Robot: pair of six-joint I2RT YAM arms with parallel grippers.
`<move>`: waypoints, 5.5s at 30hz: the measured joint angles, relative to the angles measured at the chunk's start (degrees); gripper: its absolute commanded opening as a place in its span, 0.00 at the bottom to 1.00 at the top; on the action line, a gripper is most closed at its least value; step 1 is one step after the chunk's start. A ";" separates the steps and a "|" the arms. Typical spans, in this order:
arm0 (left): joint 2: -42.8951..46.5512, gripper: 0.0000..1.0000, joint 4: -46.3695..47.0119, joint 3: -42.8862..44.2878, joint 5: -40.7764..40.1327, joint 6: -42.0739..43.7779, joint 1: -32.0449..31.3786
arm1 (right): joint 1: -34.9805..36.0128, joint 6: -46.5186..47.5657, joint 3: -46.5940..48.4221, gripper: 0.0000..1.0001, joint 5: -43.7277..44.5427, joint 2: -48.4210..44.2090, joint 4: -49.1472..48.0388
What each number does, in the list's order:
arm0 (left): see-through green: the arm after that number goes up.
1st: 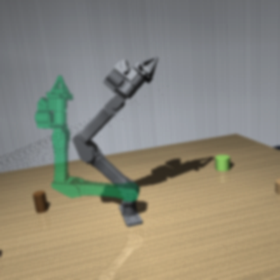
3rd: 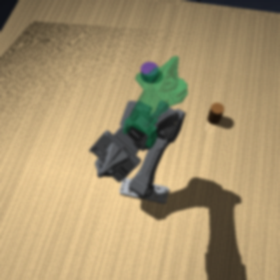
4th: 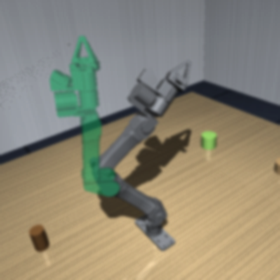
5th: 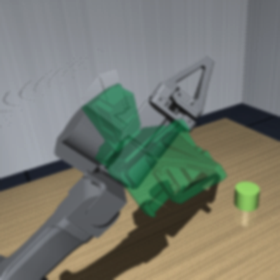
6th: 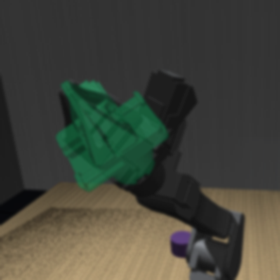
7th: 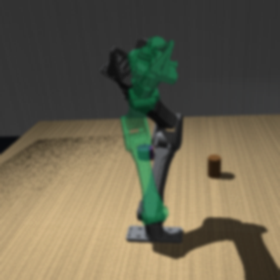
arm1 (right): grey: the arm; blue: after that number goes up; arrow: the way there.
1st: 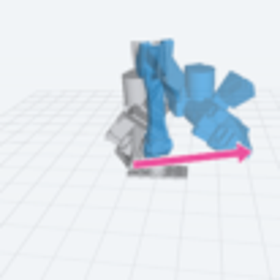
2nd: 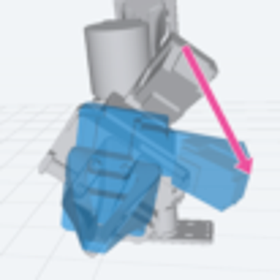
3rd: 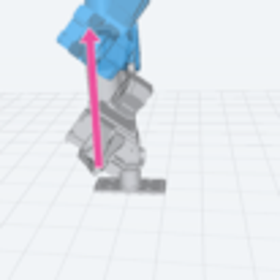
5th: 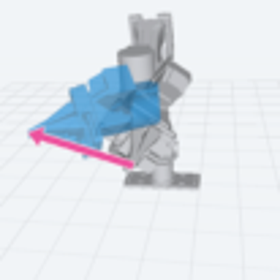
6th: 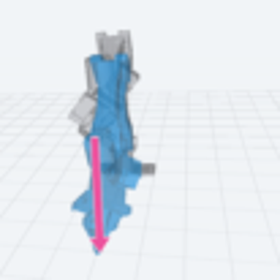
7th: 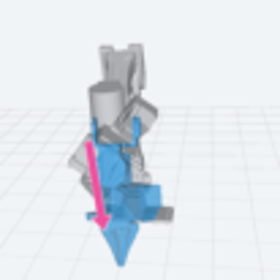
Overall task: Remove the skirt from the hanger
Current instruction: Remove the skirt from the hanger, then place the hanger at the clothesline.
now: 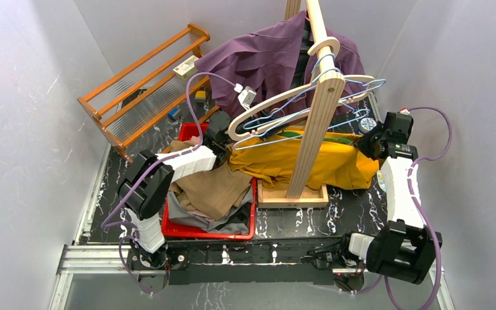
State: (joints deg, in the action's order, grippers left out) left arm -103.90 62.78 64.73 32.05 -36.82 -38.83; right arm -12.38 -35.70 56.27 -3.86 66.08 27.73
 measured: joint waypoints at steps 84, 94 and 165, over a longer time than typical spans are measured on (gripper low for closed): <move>3.76 0.97 -29.55 0.35 -3.04 12.50 1.60 | -19.02 -21.84 -15.91 0.00 -35.76 -5.35 -33.99; 5.88 0.88 -37.68 -4.33 -2.51 19.10 1.95 | -19.12 -17.27 -7.80 0.00 -34.82 -6.25 -27.63; 51.04 0.00 -61.35 -18.05 -19.91 14.23 2.34 | -14.12 -29.09 46.62 0.00 -44.15 23.19 -47.60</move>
State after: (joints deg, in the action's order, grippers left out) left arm -52.86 1.43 46.68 12.14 -22.59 -36.49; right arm -26.50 -64.79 102.89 -48.01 89.27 -19.88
